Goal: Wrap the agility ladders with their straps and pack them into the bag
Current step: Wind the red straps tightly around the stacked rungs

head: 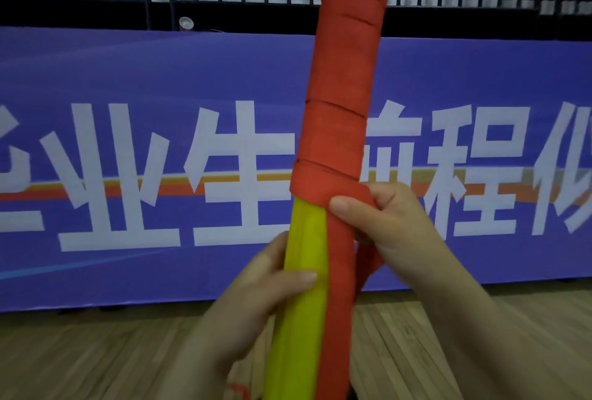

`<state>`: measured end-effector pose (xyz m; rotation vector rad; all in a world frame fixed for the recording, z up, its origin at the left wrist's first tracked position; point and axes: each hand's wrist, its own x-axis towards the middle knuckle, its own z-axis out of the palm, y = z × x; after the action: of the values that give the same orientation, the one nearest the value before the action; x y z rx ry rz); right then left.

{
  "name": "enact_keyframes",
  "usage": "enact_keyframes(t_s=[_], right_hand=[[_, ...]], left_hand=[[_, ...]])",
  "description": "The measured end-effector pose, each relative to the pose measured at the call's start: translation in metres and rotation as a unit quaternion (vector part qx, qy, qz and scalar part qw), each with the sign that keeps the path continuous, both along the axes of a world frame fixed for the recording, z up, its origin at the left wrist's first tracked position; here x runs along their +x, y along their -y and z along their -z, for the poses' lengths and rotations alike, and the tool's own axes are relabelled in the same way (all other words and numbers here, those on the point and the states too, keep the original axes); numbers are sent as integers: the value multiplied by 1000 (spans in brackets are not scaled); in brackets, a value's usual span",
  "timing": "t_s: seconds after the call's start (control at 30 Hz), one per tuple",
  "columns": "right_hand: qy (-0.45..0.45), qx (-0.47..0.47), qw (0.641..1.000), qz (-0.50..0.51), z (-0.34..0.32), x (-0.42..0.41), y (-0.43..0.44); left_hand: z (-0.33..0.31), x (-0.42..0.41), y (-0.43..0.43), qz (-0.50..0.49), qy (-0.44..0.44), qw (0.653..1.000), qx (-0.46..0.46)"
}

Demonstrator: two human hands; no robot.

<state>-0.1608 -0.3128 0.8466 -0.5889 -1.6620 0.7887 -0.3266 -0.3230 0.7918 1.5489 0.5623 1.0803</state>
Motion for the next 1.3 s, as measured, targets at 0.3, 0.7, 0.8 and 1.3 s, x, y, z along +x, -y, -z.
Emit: enact_keyframes(t_s=[0.3, 0.7, 0.8, 1.3], right_hand=[[217, 42, 974, 44, -9, -5, 1], [76, 34, 996, 17, -26, 21, -11], [74, 123, 983, 114, -34, 28, -3], [80, -2, 986, -147, -3, 28, -29]], left_hand=[[19, 33, -5, -356, 20, 930, 87], [3, 5, 3, -325, -16, 943, 76], [8, -1, -2, -406, -69, 905, 104], [-2, 12, 14, -201, 47, 978, 6]])
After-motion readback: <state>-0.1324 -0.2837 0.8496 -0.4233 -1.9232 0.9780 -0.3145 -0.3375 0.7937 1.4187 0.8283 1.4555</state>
